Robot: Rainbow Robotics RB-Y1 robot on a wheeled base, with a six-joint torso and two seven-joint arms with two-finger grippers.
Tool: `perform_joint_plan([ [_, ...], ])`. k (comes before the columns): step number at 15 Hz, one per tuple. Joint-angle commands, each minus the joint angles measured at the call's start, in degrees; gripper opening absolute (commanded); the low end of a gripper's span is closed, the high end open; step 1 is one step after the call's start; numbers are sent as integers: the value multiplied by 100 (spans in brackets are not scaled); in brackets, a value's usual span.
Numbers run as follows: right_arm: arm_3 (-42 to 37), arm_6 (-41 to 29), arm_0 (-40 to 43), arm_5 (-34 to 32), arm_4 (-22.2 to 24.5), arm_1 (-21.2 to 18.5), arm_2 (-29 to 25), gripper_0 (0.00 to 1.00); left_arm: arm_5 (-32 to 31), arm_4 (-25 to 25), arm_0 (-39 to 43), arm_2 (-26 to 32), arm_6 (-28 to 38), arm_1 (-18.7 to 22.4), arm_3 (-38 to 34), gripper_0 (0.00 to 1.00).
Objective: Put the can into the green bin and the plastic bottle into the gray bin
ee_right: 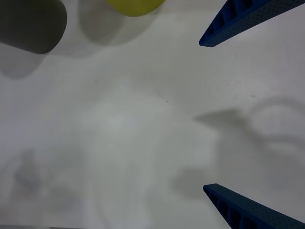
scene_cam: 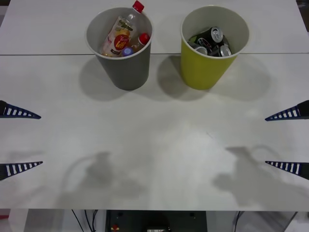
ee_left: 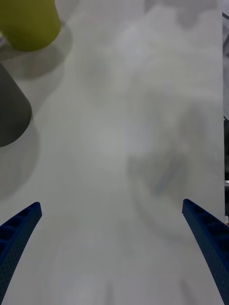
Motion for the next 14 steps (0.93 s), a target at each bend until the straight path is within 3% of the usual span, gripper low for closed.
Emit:
perform_joint_plan([
  [1, 0, 0, 0, 0, 0, 0, 0, 100, 160, -184, 315, 7, -121, -234, -334, 100],
  [5, 0, 0, 0, 0, 0, 0, 0, 100, -33, -589, 439, 7, -209, -357, -676, 100],
  [14, 0, 0, 0, 0, 0, 0, 0, 100, -147, -729, 421, -28, -217, -366, -694, 100],
])
